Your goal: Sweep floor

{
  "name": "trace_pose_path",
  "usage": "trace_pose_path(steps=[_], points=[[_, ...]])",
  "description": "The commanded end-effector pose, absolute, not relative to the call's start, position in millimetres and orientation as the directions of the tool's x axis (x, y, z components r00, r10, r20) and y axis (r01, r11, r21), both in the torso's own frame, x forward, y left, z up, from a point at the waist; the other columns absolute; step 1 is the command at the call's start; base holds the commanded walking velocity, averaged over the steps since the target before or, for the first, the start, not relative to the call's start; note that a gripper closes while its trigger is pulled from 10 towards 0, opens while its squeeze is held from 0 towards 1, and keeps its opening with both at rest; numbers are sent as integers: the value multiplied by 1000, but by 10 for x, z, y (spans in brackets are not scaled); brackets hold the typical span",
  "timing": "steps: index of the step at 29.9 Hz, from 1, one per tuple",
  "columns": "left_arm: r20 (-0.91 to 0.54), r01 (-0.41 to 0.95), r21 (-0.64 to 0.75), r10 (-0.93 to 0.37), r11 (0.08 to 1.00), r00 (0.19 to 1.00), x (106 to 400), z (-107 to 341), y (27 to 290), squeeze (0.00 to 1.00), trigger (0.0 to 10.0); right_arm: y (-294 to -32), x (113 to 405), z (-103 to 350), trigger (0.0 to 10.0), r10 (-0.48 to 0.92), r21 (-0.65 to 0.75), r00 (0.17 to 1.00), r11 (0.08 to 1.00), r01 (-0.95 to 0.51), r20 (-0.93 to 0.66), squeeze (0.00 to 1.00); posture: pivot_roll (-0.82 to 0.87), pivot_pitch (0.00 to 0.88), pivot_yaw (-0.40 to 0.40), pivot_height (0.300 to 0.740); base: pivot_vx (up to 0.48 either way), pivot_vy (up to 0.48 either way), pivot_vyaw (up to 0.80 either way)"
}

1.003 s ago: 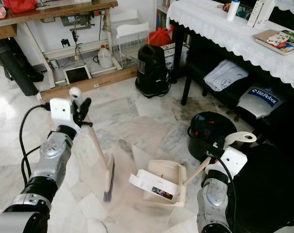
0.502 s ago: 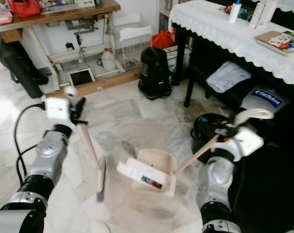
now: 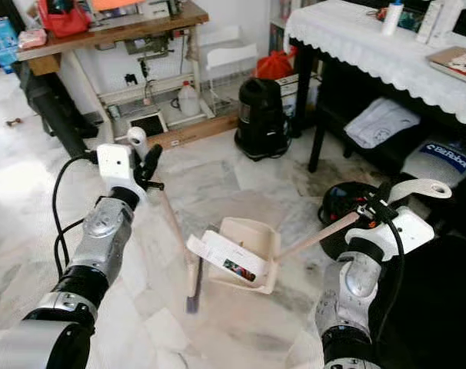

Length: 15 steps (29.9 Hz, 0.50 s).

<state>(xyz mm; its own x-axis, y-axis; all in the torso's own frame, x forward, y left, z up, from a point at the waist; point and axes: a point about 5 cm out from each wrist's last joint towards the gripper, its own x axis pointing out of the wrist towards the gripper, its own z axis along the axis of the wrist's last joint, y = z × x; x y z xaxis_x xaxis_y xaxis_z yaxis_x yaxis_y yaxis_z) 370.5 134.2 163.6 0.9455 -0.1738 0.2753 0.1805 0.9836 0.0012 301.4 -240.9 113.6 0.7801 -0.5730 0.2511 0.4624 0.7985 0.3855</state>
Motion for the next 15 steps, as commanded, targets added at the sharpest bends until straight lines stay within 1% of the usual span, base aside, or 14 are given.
trace_pose_path(steps=[1, 6, 9, 15], points=[[354, 157, 3, -148, 988, 924, 3716, 1813, 1404, 0, 10000, -2373, 3056, 1206, 10000, -557, 397, 784, 808, 436, 273, 0, 83, 0, 45, 740, 0, 0, 0], [355, 133, -3, -123, 991, 927, 3709, 1794, 1441, 0, 10000, -2345, 3098, 1232, 10000, -541, 385, 797, 819, 426, 269, 0, 82, 0, 32, 740, 0, 0, 0], [334, 124, 30, -127, 992, 934, 3674, 1699, 1470, 0, 10000, -2340, 3131, 1284, 10000, -537, 387, 797, 821, 420, 276, 0, 71, 0, 26, 740, 0, 0, 0], [330, 129, 47, -137, 991, 934, 3633, 1650, 1487, 0, 10000, -2334, 3162, 1351, 10000, -530, 387, 794, 827, 408, 297, 0, 70, 0, 22, 740, 0, 0, 0]])
